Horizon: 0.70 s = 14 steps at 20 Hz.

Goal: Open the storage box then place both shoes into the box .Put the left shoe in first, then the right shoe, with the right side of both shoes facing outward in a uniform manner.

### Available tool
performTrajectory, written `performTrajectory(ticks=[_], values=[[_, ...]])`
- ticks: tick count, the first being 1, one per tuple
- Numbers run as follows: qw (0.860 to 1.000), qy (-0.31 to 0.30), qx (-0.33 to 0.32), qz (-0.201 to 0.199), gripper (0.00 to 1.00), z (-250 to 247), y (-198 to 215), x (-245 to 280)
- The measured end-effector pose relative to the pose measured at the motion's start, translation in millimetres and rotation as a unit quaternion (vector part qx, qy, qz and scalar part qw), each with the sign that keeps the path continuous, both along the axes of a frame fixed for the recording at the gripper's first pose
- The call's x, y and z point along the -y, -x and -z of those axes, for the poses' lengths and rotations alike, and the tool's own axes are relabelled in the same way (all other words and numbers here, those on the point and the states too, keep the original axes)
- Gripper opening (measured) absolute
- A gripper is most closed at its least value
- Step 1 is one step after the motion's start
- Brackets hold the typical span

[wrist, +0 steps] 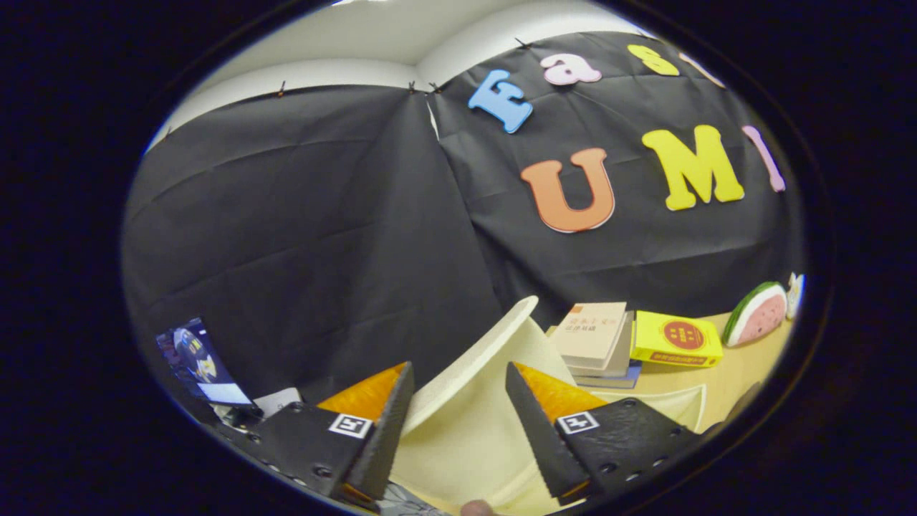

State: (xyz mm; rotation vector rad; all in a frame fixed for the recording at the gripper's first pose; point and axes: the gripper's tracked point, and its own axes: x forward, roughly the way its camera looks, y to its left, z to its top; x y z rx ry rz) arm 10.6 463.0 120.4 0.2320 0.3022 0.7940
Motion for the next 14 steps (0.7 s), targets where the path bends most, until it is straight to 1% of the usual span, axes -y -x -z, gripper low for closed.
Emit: performTrajectory(ticks=[2, 3, 8, 10, 11, 14], values=[[1.000, -0.001, 0.018, 0.005, 0.89, 1, 3, -3], [1.000, 0.000, 0.023, 0.008, 0.94, 5, 3, -2], [0.999, 0.015, 0.041, 0.017, 0.95, 11, 3, 0], [0.998, 0.025, 0.055, 0.031, 0.95, 18, 1, 21], [0.997, 0.024, 0.065, 0.042, 0.96, 19, 0, 32], [0.993, 0.024, 0.088, 0.071, 0.95, 17, 0, 75]])
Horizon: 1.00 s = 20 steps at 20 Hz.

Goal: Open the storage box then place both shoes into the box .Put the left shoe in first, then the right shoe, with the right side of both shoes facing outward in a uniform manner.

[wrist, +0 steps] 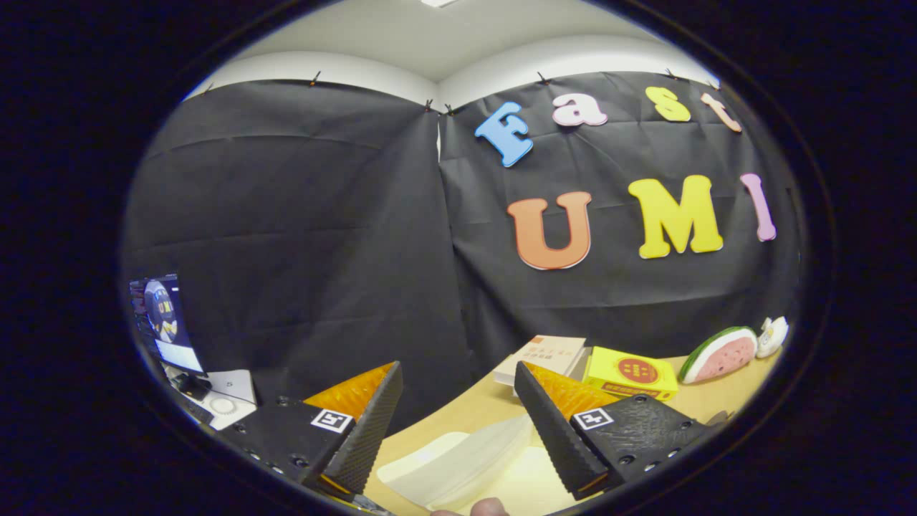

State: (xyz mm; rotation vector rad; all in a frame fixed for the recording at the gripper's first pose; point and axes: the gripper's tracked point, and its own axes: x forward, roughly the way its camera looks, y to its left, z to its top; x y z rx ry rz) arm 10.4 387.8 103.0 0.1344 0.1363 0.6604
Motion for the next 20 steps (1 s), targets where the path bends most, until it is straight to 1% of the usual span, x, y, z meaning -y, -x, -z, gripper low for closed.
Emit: performTrajectory(ticks=[4, 8, 10, 12, 15, 18, 20], values=[[0.999, -0.002, 0.011, 0.034, 0.96, 1, 2, 68], [0.998, 0.010, 0.022, 0.064, 0.96, 11, 9, 146], [0.995, 0.018, 0.019, 0.096, 0.95, 21, 4, 193], [0.990, 0.033, 0.021, 0.136, 0.95, 29, -5, 242], [0.982, 0.053, 0.018, 0.182, 0.96, 46, -10, 308], [0.972, 0.064, -0.007, 0.226, 0.95, 66, -20, 371], [0.967, 0.068, -0.038, 0.242, 0.95, 90, -24, 399]])
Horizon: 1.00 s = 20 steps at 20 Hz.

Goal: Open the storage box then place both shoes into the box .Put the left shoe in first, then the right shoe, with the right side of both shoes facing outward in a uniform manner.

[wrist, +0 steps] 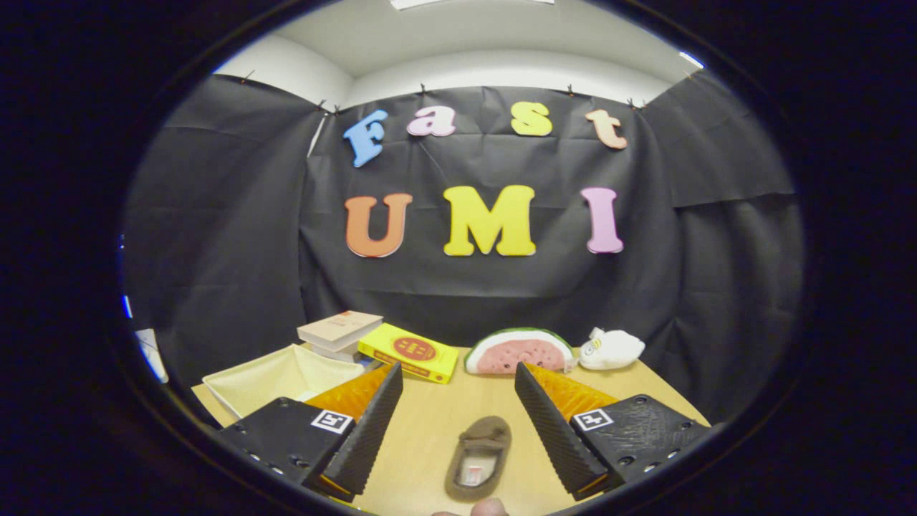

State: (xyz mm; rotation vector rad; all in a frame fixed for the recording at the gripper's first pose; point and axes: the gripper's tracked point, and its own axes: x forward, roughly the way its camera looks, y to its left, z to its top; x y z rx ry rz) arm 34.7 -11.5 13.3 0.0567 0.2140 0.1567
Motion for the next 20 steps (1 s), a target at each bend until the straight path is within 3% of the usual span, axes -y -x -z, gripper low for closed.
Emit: performTrajectory(ticks=[4, 10, 16, 20], values=[[0.995, 0.005, -0.097, -0.003, 0.96, 73, -8, 24], [0.977, 0.008, -0.213, 0.000, 0.96, 155, -23, 34], [0.963, 0.029, -0.268, -0.002, 0.95, 196, -40, 29], [0.955, 0.027, -0.297, 0.001, 0.87, 218, -56, 15]])
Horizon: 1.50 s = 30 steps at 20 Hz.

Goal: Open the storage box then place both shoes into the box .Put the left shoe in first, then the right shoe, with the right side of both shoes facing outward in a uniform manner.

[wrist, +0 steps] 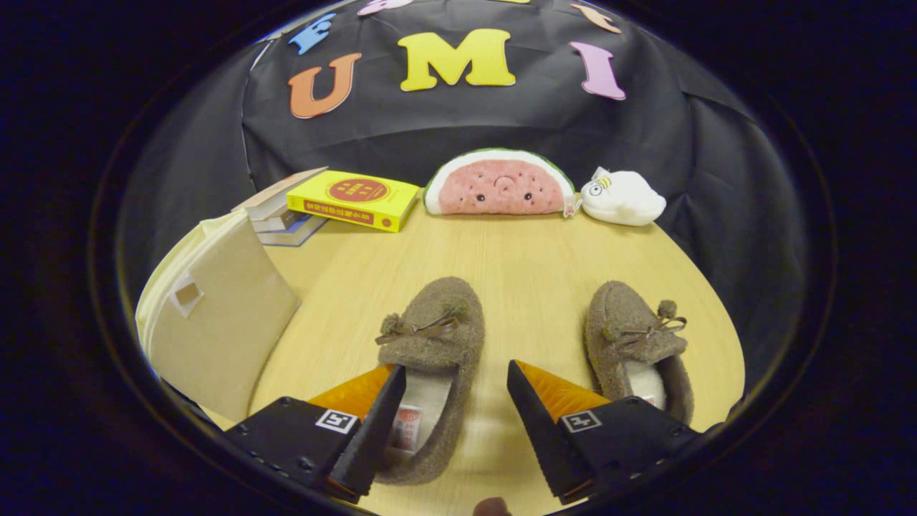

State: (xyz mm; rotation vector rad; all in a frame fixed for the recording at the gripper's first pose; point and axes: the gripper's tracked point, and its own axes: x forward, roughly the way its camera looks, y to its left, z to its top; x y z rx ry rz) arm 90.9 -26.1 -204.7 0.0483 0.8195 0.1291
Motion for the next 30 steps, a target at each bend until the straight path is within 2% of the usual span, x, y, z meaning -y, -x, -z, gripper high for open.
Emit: performTrajectory(ticks=[2, 4, 6, 8, 9, 13, 20, 23, 30], values=[[1.000, -0.014, -0.016, 0.005, 0.64, 10, -2, -4], [0.999, -0.005, -0.019, 0.033, 0.41, 19, -8, 6], [0.998, -0.032, -0.020, 0.042, 0.05, 19, -10, 5], [0.995, -0.075, -0.025, 0.064, 0.03, 18, -12, 5], [0.994, -0.085, -0.027, 0.067, 0.00, 21, -12, 7], [0.991, -0.116, -0.018, 0.071, 0.00, 8, -5, 0], [0.980, -0.174, 0.031, 0.087, 0.00, -54, 4, -30], [0.977, -0.188, 0.057, 0.078, 0.00, -96, 9, -60], [0.972, -0.196, 0.128, 0.019, 0.00, -215, 11, -175]])
